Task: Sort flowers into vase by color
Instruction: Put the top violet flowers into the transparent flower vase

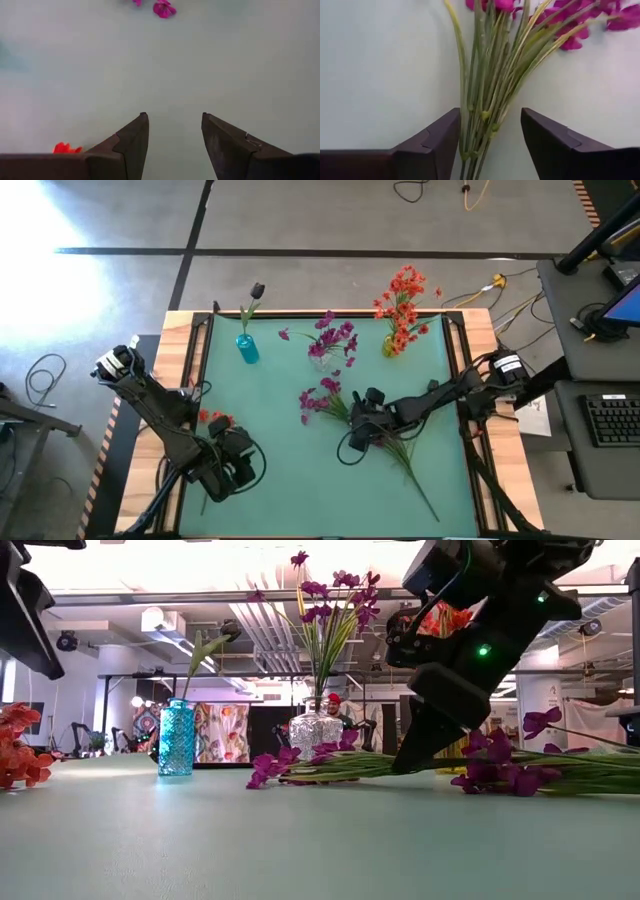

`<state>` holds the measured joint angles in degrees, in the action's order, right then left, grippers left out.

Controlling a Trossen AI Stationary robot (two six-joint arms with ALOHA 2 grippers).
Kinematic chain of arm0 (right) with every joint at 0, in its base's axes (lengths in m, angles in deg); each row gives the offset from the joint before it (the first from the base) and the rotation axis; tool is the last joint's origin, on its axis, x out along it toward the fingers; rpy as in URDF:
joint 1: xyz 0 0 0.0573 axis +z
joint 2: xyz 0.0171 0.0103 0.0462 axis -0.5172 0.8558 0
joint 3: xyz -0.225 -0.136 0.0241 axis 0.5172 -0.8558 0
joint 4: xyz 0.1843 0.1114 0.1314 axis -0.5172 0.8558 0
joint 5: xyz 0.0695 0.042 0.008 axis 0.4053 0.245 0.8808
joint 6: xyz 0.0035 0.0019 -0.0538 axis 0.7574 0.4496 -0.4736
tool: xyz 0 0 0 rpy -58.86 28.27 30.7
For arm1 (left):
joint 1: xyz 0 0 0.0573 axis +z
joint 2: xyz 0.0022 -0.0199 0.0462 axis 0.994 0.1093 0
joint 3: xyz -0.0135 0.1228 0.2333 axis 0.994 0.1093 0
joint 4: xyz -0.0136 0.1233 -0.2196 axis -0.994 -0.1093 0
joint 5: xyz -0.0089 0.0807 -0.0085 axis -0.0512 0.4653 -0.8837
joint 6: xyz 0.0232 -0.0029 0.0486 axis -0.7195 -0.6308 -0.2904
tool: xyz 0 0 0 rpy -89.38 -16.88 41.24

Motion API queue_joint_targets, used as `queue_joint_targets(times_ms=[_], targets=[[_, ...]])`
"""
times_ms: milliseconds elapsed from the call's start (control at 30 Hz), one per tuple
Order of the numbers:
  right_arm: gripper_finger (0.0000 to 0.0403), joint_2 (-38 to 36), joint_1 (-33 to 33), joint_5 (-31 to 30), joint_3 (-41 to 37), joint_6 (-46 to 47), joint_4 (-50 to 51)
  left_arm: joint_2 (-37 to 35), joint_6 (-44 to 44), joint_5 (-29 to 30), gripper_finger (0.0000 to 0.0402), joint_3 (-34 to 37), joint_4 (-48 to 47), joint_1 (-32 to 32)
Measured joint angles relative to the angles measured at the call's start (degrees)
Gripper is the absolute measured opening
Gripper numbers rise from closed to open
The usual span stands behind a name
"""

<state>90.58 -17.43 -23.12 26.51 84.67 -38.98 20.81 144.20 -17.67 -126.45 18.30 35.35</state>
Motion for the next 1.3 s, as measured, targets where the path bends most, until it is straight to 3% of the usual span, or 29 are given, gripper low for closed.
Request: queue_joint_targets(times_ms=[133, 433, 567, 733, 967, 1300], targets=[[0.0155, 0.0, -0.2, 0.46, -0.01, -0.05, -0.01, 0.0, 0.0, 3.03, 0.0169, 0.0, 0.5, 0.0], [0.002, 0.0, -0.16, 1.01, -0.01, 0.21, -0.52, 0.0, 0.41, 13.86, 0.0169, 0.0, 3.54, 0.0], [0.0017, -0.24, -0.09, 0.98, 0.74, 0.34, -0.38, 0.0, -2.35, 17.54, 0.0169, 0.46, 9.02, 0.0], [0.0015, -3.11, 1.24, 0.9, 1.97, -0.73, -0.42, 0.0, -11.95, 17.99, 0.0169, 3.68, 22.08, -0.2], [0.0014, -11.48, 5.23, -2.14, 1.9, -5.26, -2.01, -0.02, -12.49, 18.65, 0.0169, 6.23, 26.73, -0.6], [0.0013, -14.6, 9.07, -2.51, -0.88, -20.92, -30.02, -0.04, -32.27, 26.76, 0.0169, 10.32, 52.15, -0.76]])
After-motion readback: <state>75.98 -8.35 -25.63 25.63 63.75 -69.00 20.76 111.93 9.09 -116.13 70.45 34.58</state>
